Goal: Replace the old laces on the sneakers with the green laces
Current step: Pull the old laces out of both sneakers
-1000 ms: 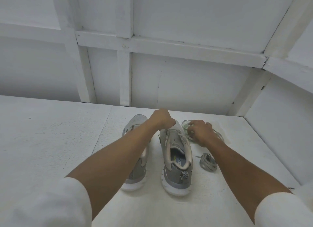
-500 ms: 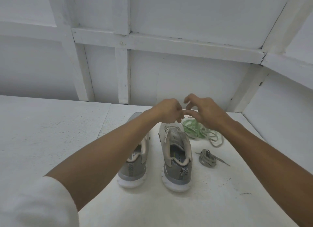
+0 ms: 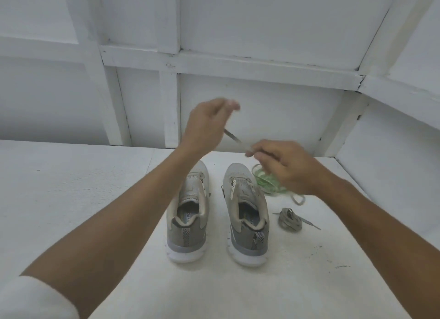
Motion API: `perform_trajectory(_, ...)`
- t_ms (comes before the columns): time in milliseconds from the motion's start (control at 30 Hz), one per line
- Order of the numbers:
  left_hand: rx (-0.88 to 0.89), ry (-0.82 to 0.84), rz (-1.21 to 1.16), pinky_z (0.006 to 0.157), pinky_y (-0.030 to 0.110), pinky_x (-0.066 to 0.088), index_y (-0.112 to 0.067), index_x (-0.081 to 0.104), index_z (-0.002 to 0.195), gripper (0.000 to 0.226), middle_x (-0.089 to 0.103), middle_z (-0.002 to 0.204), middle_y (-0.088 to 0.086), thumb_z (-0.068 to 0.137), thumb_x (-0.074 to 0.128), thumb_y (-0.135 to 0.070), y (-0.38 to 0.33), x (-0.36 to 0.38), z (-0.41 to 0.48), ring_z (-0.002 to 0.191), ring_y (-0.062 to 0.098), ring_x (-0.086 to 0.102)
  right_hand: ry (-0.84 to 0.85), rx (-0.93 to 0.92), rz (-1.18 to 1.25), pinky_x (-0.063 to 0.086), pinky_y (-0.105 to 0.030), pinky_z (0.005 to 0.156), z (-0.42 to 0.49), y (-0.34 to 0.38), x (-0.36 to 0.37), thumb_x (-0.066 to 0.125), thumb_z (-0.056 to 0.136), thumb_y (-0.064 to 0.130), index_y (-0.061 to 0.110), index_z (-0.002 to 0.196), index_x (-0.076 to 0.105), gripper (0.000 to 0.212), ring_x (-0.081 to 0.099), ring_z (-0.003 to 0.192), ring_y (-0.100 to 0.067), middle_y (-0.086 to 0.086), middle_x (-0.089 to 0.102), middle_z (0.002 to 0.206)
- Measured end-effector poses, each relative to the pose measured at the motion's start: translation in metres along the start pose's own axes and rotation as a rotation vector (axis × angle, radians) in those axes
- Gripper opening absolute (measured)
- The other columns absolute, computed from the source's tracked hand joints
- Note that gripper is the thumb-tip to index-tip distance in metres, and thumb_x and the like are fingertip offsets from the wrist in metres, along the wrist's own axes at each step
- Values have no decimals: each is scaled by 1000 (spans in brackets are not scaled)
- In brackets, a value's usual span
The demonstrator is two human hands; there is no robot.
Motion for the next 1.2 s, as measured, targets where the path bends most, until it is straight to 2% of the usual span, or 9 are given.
perform_trajectory(167,-280,800,-340,84,36,55,-2,64,95,33,71,87,12,102,40,-24,-10,47,-63,84,26,68,-265,-44,-22,40,-10,62,15,6,-55,58,94,8,14,98,72,15,55,65,-1,4,64,72)
perform_trajectory(333,-225,514,-824,93,39,52,-7,59,89,29,71,86,9,102,37,-21,-57,32,-45,94,26,68,-74,-21,58,37,-10,55,5,27,7,53,99,19,34,92,65,20,50,54,3,22,59,59)
perform_trajectory(500,95,372,314,95,44,50,-12,69,91,33,74,90,1,102,43,-29,-50,-8,-24,94,20,68,-152,-165,-16,38,-9,55,3,55,-30,55,95,19,12,102,70,18,53,57,1,17,58,65)
perform_trajectory(600,-172,763,-266,79,33,56,-2,62,92,34,71,83,11,103,36,-23,-56,24,-62,79,26,67,-363,-79,2,34,-7,55,10,37,-70,54,97,14,8,99,69,16,49,54,0,5,55,64)
perform_trajectory(700,-208,634,-786,78,32,56,-5,57,90,32,70,76,7,103,32,-20,-86,28,-52,80,25,67,-189,-14,154,37,-14,58,14,35,-25,50,98,16,12,99,67,18,45,56,-3,4,52,63)
perform_trajectory(900,100,321,222,95,46,50,-4,66,94,36,74,88,5,102,42,-29,-66,-10,-18,93,25,69,-70,-86,68,39,-13,54,8,55,-38,52,99,16,16,94,65,14,49,51,-3,6,56,59)
perform_trajectory(1033,-234,857,-356,81,34,55,0,61,96,34,70,86,15,103,36,-22,-67,35,-70,82,28,66,-252,25,185,37,-14,48,13,29,-54,49,101,16,22,84,61,22,44,44,-4,3,53,59)
perform_trajectory(1133,-263,653,-770,82,35,55,-3,59,95,30,70,81,9,102,35,-19,-83,33,-50,83,26,67,2,132,62,36,-12,51,5,30,9,43,102,16,30,79,56,30,50,48,0,8,49,57)
perform_trajectory(1200,-109,359,-367,87,36,57,-4,61,94,29,72,85,7,104,37,-18,-74,9,-24,89,24,70,124,41,52,39,-14,54,-4,47,28,47,101,24,23,97,65,18,50,53,-3,7,54,60)
Point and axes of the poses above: each hand's wrist, its own z-axis towards the middle knuckle, its own x-axis out of the palm, y = z × x, the point moved 9 cm from there along z, towards the middle knuckle
